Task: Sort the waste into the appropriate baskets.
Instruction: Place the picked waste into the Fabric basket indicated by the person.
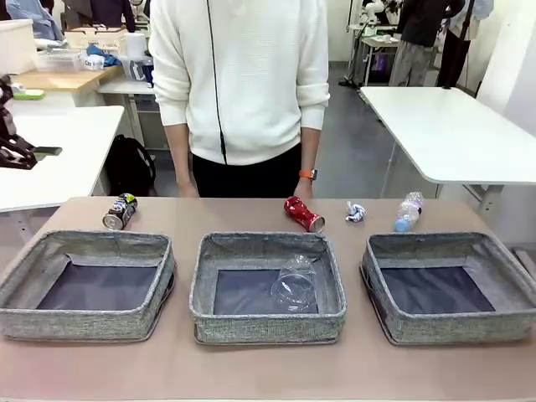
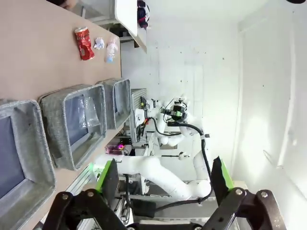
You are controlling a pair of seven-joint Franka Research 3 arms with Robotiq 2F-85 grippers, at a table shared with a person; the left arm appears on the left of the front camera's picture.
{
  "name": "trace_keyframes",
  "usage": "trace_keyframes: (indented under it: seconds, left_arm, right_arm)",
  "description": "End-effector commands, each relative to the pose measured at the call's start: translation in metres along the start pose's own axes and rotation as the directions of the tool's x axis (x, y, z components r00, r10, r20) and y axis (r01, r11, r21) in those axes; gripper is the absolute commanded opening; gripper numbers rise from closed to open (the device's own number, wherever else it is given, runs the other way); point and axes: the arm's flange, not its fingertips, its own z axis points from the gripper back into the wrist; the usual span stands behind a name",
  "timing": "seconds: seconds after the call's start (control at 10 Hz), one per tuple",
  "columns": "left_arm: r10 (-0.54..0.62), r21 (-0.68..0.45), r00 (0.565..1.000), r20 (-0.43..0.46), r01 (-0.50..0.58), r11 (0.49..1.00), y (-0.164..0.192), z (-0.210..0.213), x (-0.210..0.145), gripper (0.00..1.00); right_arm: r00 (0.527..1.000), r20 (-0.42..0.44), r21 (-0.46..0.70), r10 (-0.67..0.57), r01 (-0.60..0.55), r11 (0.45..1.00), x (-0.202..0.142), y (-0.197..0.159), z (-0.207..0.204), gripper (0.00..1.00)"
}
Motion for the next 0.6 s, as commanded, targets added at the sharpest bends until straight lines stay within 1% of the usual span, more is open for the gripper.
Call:
trace_keyframes:
  seconds: [0.0, 0.5]
  left_arm:
    - [-0.068, 0.082, 0.992, -0.109, 0.077, 0.994, -0.0289, -0.0034, 0.0044, 1.00]
    - [-0.068, 0.082, 0.992, -0.109, 0.077, 0.994, -0.0289, -0.0034, 0.0044, 1.00]
  right_arm:
    - [1.000, 0.009, 0.024, 0.026, -0.026, 0.999, -0.0006, 0.0007, -0.0016, 1.00]
    - [1.000, 0.009, 0.024, 0.026, -0.026, 0.999, -0.0006, 0.0007, -0.0016, 1.00]
